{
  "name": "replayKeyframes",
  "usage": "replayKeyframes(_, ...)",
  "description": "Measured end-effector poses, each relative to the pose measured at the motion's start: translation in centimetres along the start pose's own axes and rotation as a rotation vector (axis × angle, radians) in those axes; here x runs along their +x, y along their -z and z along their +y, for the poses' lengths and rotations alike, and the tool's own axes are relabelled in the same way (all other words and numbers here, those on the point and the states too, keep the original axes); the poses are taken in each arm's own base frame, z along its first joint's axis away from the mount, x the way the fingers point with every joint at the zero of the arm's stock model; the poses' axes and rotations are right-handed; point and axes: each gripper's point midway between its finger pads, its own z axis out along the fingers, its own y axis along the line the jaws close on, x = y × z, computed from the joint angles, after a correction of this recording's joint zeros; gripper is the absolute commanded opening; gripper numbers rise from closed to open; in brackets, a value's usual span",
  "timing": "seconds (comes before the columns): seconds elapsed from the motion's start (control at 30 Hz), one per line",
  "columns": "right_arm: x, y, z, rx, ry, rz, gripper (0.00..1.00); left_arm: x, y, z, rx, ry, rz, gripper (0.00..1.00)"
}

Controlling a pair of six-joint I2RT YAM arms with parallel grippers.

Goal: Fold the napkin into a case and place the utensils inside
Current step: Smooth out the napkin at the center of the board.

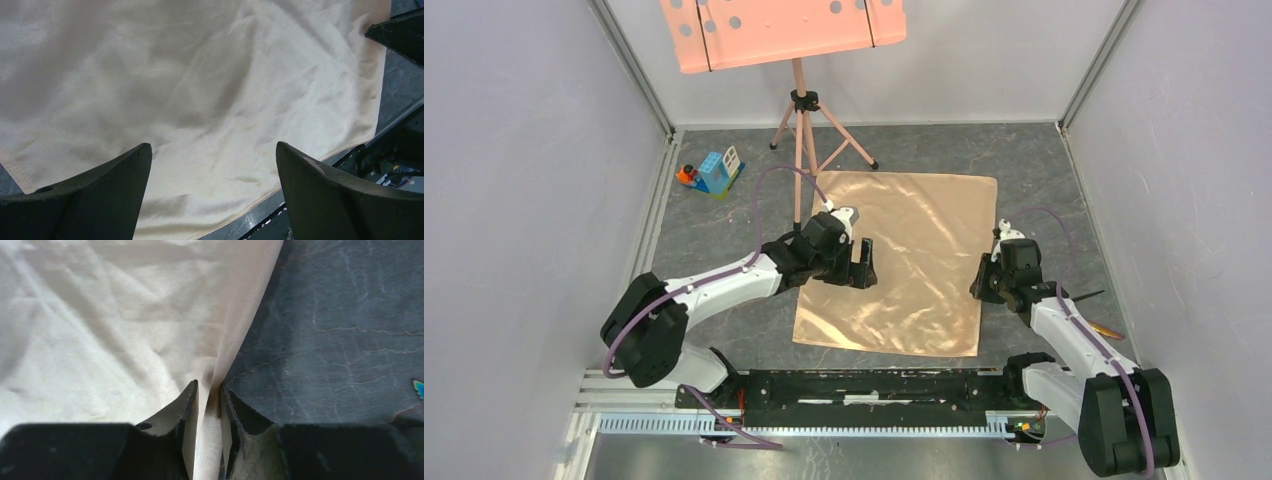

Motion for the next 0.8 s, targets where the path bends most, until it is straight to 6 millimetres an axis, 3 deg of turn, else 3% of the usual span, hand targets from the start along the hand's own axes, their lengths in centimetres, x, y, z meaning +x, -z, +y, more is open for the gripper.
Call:
replayKeyframes(0.1, -0.3, 0.1, 1.3, -0.049, 0.008, -0.010, 0.24, -0.5, 0.3, -0.3, 0.011, -0.001, -0.020, 1.00)
replayKeyframes(0.17, -0.2, -0.5, 3.3, -0.100, 0.005, 0.031, 0.28, -0.5, 0.3, -0.3, 0.011, -0.001, -0.020, 1.00)
replayKeyframes(0.27, -0.4, -1.8, 8.3, -0.208, 0.000, 0.080, 0.57, -0.5, 0.3, -0.3, 0.010, 0.000, -0.019, 1.00)
replayKeyframes(0.37, -1.4, -2.2, 15.9, -0.420, -0.034, 0.076, 0.74, -0.4, 0.5, -0.1, -0.002, 0.001, -0.018, 1.00)
replayKeyframes(0.43, -2.2, -1.7, 18.9, -0.531, -0.069, 0.071, 0.80, -0.6, 0.9, 0.0, -0.006, 0.001, -0.028, 1.00)
replayKeyframes(0.53, -3.3, -1.0, 20.4, -0.599, -0.073, 0.059, 0.81, -1.3, 2.1, -0.1, -0.001, 0.001, -0.068, 1.00)
replayKeyframes(0.63, -3.6, -0.5, 20.6, -0.620, -0.053, 0.053, 0.78, -1.6, 2.8, -0.4, 0.016, 0.009, -0.092, 0.98)
replayKeyframes(0.73, -3.3, 0.3, 20.8, -0.673, -0.092, 0.039, 0.54, -1.1, 2.5, -1.0, 0.064, 0.041, -0.090, 0.97)
replayKeyframes(0.8, -2.8, 0.5, 21.3, -0.724, -0.159, 0.046, 0.46, -0.1, 1.9, -1.5, 0.118, 0.072, -0.085, 0.98)
